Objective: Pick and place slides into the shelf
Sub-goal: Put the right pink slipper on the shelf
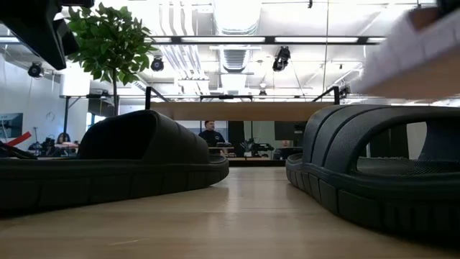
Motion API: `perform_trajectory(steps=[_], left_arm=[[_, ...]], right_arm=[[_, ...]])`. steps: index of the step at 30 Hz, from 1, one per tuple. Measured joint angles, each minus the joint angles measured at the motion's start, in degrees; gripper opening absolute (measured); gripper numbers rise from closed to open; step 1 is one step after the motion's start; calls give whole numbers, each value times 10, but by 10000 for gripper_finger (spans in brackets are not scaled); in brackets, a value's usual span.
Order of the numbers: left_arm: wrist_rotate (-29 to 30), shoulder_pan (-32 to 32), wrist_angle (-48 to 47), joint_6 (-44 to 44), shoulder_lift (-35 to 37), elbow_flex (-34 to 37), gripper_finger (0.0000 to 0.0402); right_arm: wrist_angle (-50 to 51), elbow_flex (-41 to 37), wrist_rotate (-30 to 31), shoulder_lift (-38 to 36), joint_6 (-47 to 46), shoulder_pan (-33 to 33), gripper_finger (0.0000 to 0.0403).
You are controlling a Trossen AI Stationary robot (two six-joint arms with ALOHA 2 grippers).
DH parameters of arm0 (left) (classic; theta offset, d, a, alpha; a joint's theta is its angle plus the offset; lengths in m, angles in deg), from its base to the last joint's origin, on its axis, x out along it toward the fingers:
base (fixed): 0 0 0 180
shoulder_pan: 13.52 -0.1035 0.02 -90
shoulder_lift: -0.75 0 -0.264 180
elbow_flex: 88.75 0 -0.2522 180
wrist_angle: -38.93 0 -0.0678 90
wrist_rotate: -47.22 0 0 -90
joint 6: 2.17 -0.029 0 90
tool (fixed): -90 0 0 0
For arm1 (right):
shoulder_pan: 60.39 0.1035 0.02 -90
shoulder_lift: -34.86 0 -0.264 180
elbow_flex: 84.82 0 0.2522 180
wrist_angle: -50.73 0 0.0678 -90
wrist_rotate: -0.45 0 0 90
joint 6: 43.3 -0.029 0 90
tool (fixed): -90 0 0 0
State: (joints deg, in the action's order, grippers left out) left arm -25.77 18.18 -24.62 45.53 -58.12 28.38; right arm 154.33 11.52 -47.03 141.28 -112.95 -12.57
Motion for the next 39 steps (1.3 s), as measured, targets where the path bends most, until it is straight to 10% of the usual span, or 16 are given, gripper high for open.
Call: perform_trajectory(steps=[13, 22, 39], left_arm=[[9, -3, 12, 0, -2, 0, 0], [18, -3, 13, 15, -3, 0, 0], [71, -6, 13, 45, -3, 0, 0]], right_arm=[[-51, 39, 182, -101, 205, -225, 12], [-387, 19, 50, -177, 754, -426, 12], [-500, 53, -43, -59, 907, -655, 13]])
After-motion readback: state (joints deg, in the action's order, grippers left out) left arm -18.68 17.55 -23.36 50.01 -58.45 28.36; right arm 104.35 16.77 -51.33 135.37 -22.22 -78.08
